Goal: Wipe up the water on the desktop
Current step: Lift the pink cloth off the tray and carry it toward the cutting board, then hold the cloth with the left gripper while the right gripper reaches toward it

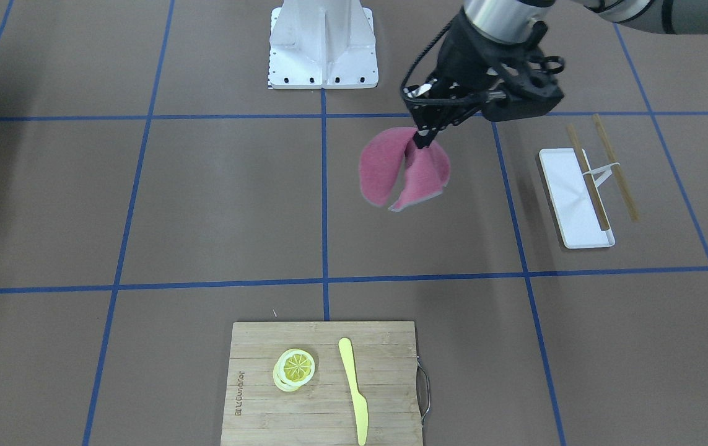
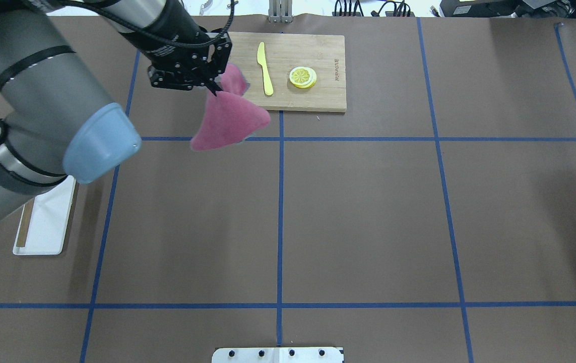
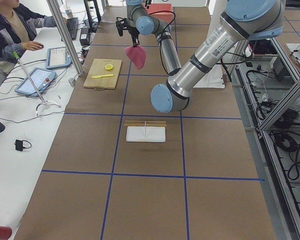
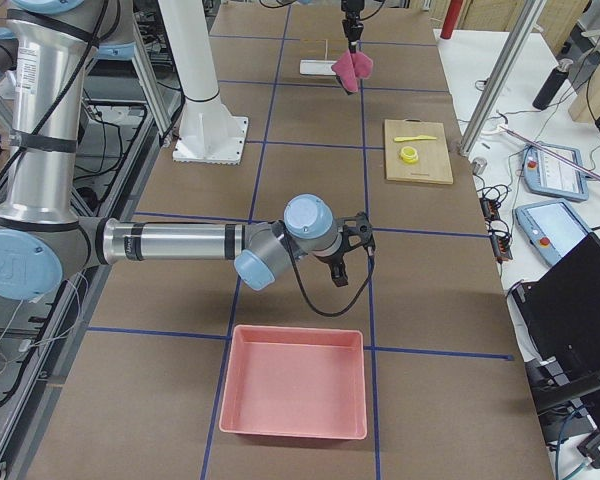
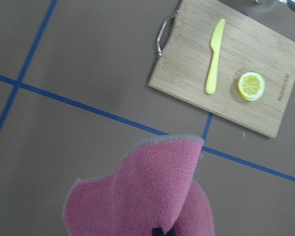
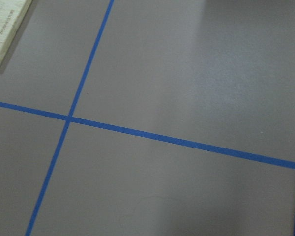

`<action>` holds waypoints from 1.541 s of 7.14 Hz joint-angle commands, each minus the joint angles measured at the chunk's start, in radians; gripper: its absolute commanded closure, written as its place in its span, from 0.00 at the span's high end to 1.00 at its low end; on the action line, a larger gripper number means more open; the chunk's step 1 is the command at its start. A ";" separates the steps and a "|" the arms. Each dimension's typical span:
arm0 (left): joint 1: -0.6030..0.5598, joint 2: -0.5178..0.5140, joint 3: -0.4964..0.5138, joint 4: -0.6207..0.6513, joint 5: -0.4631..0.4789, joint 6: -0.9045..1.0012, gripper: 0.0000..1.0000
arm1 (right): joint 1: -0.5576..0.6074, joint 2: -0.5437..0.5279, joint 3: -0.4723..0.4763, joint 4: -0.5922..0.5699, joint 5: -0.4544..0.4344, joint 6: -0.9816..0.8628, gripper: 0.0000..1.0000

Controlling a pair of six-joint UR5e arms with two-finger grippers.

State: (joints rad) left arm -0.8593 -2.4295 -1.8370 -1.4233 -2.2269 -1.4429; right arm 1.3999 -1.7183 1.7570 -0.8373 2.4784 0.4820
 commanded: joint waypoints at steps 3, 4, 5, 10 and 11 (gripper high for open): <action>0.055 -0.166 0.192 -0.092 0.001 -0.039 0.00 | -0.146 0.126 0.126 0.044 -0.059 0.297 1.00; 0.059 -0.190 0.241 -0.121 0.001 -0.042 0.00 | -0.226 0.153 0.166 0.041 -0.141 0.337 1.00; 0.057 -0.192 0.255 -0.138 0.003 -0.043 0.00 | -0.308 0.217 0.177 0.040 -0.217 0.428 1.00; 0.054 -0.166 0.251 -0.181 0.001 -0.037 0.00 | -0.565 0.517 0.180 -0.078 -0.491 0.538 0.98; 0.054 -0.164 0.251 -0.181 0.001 -0.037 0.00 | -0.609 0.552 0.180 -0.078 -0.583 0.459 0.96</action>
State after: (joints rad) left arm -0.8045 -2.5974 -1.5854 -1.5997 -2.2258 -1.4811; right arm 0.8442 -1.2126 1.9373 -0.9096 1.9944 1.0100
